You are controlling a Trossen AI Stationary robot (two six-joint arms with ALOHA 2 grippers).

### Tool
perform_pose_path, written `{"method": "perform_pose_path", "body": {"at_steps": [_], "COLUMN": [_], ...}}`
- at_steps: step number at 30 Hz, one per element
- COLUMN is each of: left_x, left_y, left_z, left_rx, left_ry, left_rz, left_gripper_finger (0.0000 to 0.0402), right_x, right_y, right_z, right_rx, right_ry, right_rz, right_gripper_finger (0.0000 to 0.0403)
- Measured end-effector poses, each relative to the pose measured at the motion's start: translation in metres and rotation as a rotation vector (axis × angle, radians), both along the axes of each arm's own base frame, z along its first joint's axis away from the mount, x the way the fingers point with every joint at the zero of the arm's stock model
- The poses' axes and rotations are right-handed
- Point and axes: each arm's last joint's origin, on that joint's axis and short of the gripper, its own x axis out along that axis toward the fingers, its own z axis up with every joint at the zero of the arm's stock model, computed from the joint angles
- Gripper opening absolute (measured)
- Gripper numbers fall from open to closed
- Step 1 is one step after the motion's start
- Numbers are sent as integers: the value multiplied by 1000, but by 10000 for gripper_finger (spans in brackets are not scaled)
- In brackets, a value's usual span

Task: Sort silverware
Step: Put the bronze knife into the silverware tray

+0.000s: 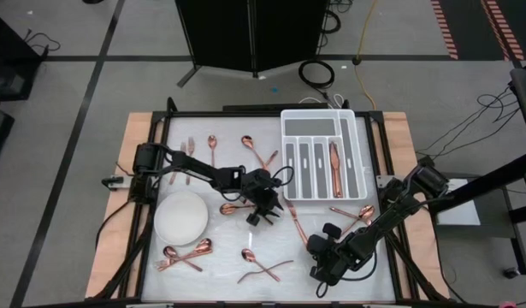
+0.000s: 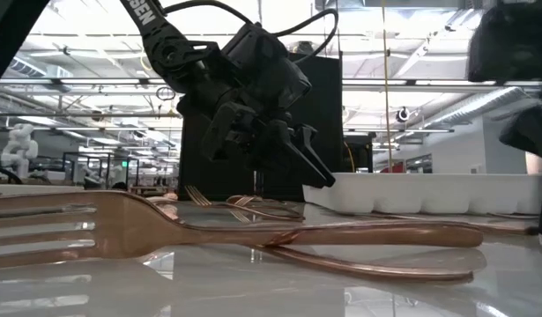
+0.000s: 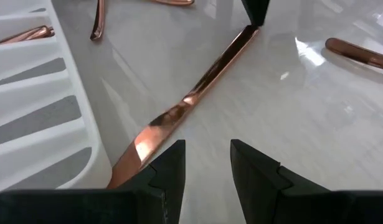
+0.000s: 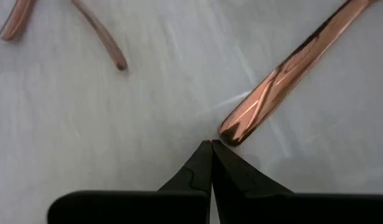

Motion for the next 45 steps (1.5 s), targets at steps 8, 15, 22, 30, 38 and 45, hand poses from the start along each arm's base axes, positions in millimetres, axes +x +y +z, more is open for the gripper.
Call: {"method": "perform_pose_path", "body": {"at_steps": [8, 15, 22, 30, 38, 45], "left_x": [3, 4, 4, 3, 4, 5], "left_y": [-11, -15, -14, -14, -13, -3], "left_z": [8, 9, 8, 8, 8, 7], "left_rx": [-46, -46, -46, -47, -28, -26], "left_ry": [-89, -100, -96, -92, -93, -73], "left_rz": [-87, -98, -95, -94, -69, 33], "left_gripper_finger": [128, 128, 128, 128, 128, 128], "right_x": [-2, -8, -7, -2, 2, 1], "right_y": [1, -1, -6, -5, -7, -8], "right_z": [-1, 21, 43, 24, 16, 26], "right_rx": [10, 73, 32, -23, -46, -32], "right_ry": [27, 13, -126, -106, -91, -120], "right_rz": [9, 54, 7, -15, -16, -11], "right_gripper_finger": [0, 0, 0, 0, 0, 0]}}
